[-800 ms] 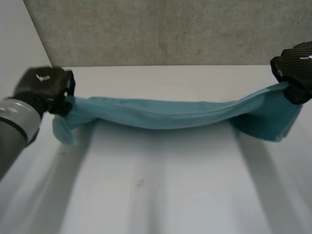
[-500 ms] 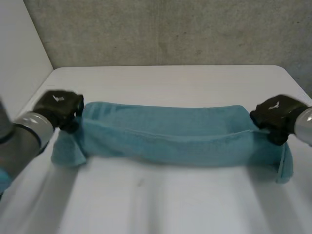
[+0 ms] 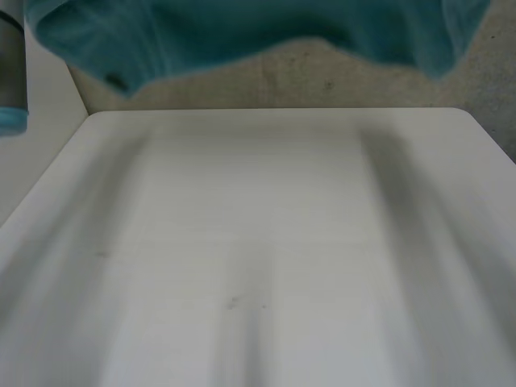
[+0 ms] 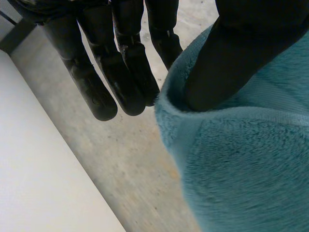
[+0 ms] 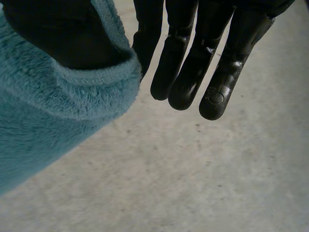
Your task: Fold the laundry
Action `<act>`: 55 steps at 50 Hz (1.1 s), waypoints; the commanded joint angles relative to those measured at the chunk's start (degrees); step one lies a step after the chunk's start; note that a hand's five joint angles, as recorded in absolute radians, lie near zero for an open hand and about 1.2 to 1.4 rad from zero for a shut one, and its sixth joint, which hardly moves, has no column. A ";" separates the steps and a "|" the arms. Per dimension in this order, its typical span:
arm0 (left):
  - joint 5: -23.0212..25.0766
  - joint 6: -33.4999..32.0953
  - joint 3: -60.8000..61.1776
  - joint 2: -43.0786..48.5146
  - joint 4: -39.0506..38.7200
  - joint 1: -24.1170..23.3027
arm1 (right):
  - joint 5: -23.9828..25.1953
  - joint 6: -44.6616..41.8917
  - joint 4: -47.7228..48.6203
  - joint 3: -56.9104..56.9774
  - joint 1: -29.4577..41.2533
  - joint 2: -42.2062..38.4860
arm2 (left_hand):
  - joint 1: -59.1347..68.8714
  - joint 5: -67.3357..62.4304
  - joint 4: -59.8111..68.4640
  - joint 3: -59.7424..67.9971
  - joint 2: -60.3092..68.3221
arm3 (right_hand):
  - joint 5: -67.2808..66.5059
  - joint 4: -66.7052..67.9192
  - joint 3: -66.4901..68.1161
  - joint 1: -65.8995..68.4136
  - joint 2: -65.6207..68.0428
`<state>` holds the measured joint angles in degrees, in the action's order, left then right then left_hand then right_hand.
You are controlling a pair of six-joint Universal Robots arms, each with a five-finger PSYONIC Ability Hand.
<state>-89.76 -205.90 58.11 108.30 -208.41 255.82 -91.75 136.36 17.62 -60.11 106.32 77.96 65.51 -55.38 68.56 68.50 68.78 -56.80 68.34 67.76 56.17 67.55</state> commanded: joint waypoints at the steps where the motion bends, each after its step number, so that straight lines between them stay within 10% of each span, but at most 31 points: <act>1: 0.46 1.02 14.63 -0.28 5.90 0.99 | 5.61 0.40 -8.29 -14.40 -0.93 1.14 | 14.49 -14.62 11.44 11.50 11.22 | -13.20 11.66 12.24 23.83 12.45; 25: 5.91 1.29 42.79 7.45 5.20 3.28 | 11.86 2.60 -5.84 -42.10 -4.27 -9.84 | 14.49 -14.62 11.44 11.50 11.22 | -13.20 11.66 12.24 23.83 12.45; 30: 5.82 1.29 43.67 6.31 5.20 3.80 | 11.42 4.34 -5.57 -44.21 -6.20 -9.32 | 14.49 -14.62 11.44 11.50 11.22 | 22.82 -24.35 -23.78 -12.19 -23.57; 36: 5.73 1.38 43.94 5.34 5.12 4.07 | 11.33 14.80 -6.28 -45.62 -10.42 -7.30 | 14.49 -14.62 11.44 11.50 11.22 | 26.44 -27.98 -27.40 -15.81 -27.19; 50: 5.65 1.55 43.76 5.43 5.12 4.95 | 15.72 26.59 -9.62 -49.75 -19.83 -4.74 | 14.49 -14.62 11.44 11.50 11.22 | 20.57 -22.10 -21.53 -9.94 -21.32; 55: 6.00 1.64 43.76 5.43 5.12 5.47 | 20.29 27.55 -9.71 -50.28 -21.94 -5.71 | 14.49 -14.62 11.44 11.50 11.22 | -13.17 11.63 12.20 23.80 12.42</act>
<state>-84.10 -204.41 101.92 113.63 -203.28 260.67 -76.37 163.30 7.99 -109.67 87.04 73.28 65.51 -55.38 68.57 68.52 68.83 -35.45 47.24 47.25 41.12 47.23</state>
